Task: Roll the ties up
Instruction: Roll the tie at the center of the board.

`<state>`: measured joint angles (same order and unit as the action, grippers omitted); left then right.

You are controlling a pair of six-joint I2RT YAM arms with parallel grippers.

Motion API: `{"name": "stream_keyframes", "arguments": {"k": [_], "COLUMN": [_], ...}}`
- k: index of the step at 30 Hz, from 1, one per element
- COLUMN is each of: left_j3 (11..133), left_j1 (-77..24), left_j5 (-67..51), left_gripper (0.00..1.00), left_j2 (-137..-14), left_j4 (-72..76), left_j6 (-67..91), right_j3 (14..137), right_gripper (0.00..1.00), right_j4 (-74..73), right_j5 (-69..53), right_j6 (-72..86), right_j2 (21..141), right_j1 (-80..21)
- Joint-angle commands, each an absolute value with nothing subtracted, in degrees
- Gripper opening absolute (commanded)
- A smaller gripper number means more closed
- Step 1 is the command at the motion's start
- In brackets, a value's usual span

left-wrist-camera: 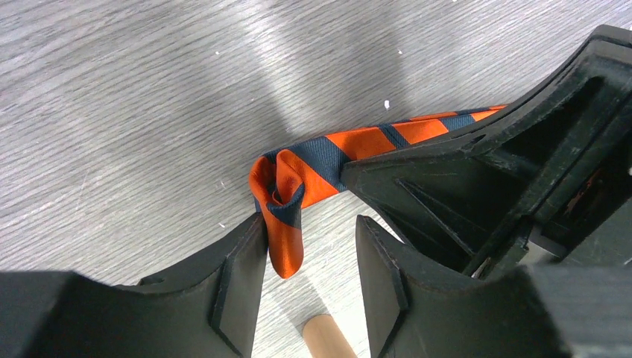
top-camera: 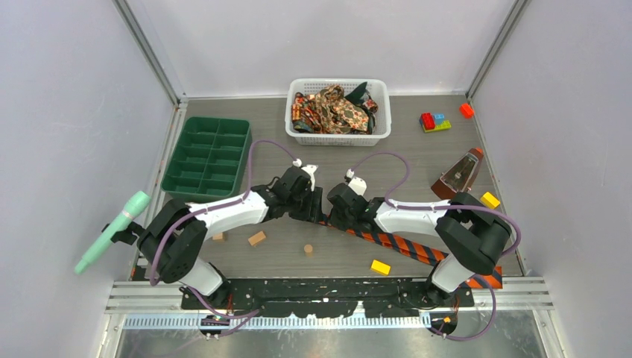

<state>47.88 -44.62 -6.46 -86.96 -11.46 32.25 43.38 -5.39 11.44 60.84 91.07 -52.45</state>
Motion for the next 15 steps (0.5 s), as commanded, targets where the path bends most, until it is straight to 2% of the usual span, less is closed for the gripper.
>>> {"name": "stream_keyframes", "arguments": {"k": [1, 8, 15], "left_j3": [50.14, 50.71, 51.12], "left_j1": [-45.04, -45.17, -45.91], "left_j5": [-6.24, -5.38, -5.69], "left_gripper": [0.49, 0.49, 0.35], "left_j2": [-84.99, -84.36, -85.92], "left_j4": [-12.27, -13.47, -13.12], "left_j6": [30.99, 30.22, 29.65], "right_j3": [42.08, 42.18, 42.27], "right_gripper": [0.03, 0.03, 0.03], "right_j4": [-7.12, -6.95, -6.7], "right_j5": [11.21, 10.97, 10.58], "right_j6": [61.35, 61.35, 61.51], "right_j2": [92.78, 92.99, 93.11], "right_j1": [-52.65, -52.64, -52.65]}}
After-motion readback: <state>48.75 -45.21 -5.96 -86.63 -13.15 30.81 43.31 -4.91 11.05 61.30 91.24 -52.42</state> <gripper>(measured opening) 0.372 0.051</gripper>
